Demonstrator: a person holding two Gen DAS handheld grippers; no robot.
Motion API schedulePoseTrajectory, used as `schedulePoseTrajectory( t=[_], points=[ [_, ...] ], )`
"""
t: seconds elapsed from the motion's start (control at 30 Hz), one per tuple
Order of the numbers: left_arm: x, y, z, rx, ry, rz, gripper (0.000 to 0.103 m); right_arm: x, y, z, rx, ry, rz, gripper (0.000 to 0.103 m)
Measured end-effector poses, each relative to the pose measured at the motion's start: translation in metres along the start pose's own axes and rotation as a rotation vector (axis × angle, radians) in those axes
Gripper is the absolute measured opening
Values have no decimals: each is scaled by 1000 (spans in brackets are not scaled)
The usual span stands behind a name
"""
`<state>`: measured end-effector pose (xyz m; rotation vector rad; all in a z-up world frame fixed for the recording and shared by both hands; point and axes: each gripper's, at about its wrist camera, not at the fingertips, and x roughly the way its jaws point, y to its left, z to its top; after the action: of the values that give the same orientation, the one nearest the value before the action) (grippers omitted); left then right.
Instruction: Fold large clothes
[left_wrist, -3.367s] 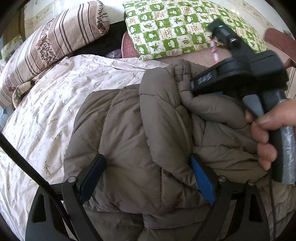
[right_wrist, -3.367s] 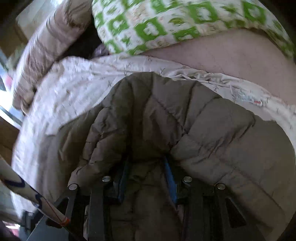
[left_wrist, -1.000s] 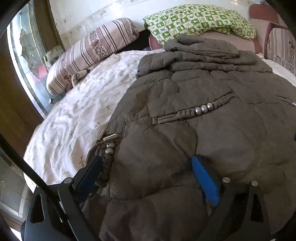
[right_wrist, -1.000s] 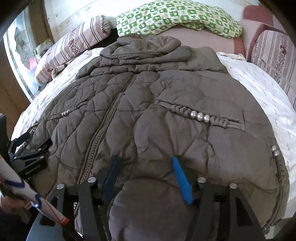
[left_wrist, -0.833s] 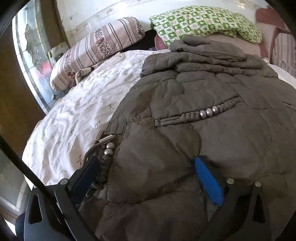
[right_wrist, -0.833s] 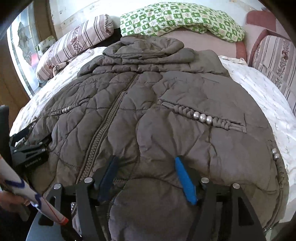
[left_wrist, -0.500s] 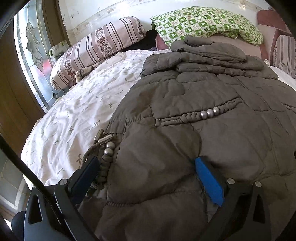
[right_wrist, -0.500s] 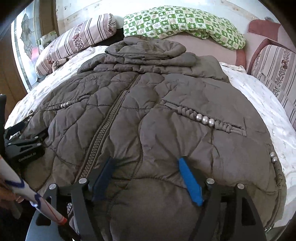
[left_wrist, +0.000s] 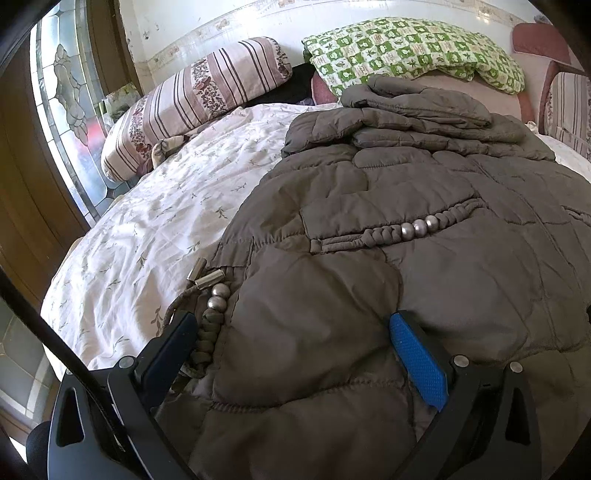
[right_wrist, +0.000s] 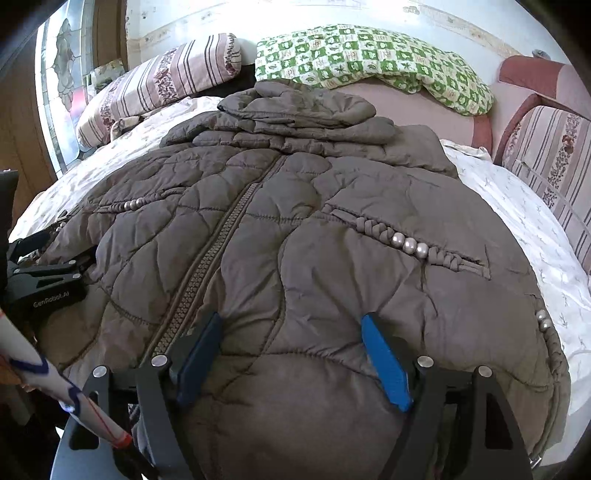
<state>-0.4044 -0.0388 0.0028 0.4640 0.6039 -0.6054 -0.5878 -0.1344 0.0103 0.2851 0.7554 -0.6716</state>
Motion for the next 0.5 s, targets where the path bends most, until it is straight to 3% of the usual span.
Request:
schedulePoseTrajectory(
  t=[0.5],
  points=[
    [-2,-1,-1,3,-12,4,103,-1,-1,-1,-5,1,-7,84]
  ],
)
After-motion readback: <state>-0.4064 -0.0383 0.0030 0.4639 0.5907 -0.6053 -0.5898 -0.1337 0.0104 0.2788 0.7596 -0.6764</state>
